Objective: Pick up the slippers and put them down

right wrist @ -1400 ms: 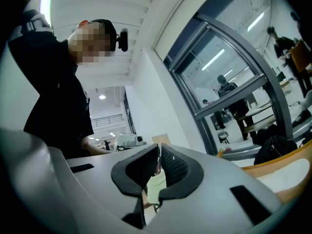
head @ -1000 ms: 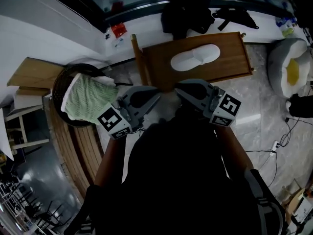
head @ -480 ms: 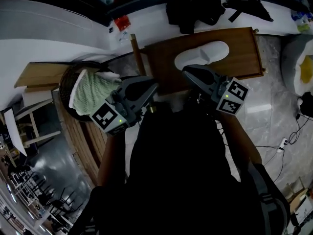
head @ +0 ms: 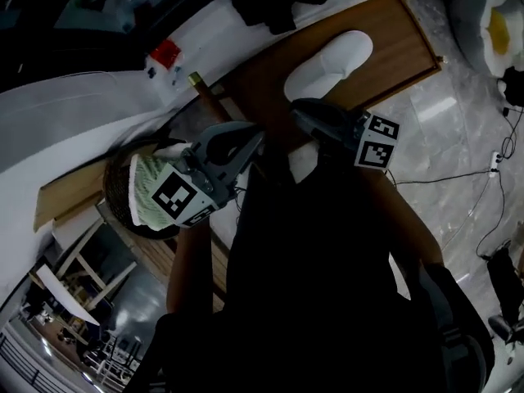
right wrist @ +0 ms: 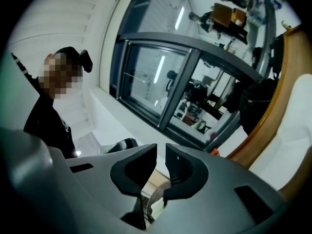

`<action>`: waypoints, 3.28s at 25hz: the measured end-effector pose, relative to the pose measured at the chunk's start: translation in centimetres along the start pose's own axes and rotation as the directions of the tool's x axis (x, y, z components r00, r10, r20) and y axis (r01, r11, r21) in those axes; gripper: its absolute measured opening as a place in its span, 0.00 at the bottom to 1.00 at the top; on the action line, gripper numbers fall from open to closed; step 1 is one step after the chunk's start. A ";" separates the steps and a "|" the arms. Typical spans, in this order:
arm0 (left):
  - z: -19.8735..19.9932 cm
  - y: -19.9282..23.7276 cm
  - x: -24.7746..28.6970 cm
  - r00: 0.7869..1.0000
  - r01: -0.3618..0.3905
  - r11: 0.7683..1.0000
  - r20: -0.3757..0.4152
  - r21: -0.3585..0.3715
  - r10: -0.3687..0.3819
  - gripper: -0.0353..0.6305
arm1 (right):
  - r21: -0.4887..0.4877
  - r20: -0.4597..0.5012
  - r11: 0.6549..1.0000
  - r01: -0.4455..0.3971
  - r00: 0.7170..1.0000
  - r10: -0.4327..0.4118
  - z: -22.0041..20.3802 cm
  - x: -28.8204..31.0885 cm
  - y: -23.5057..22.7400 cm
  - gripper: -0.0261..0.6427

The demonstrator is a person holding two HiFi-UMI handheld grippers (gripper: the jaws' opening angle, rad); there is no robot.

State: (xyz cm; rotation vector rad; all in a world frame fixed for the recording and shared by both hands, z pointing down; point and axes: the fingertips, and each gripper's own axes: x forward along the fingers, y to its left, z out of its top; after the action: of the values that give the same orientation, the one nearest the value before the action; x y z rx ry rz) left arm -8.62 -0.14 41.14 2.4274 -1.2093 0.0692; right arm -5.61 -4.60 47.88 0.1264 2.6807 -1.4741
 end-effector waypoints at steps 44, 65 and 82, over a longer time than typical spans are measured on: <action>-4.9 3.7 4.5 0.982 0.167 0.978 -0.068 -0.124 -0.176 0.07 | 0.683 0.112 0.682 0.263 0.884 -0.454 -11.5 -2.9 -20.9 0.39; -4.9 3.7 4.9 0.985 0.161 0.977 -0.044 -0.143 -0.169 0.07 | 0.633 0.171 0.748 0.200 0.906 -0.387 -10.7 -3.2 -20.9 0.15; 0.2 3.4 2.1 0.992 0.081 0.996 0.096 -0.038 -0.077 0.07 | 0.366 0.119 0.911 0.191 0.961 -0.250 -2.2 -1.1 -14.1 0.15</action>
State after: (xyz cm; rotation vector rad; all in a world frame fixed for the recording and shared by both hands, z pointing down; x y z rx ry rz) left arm -9.98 -3.56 42.66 2.4633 -1.1419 -0.0949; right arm -6.18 -10.32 60.96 -0.2779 2.3402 -1.9273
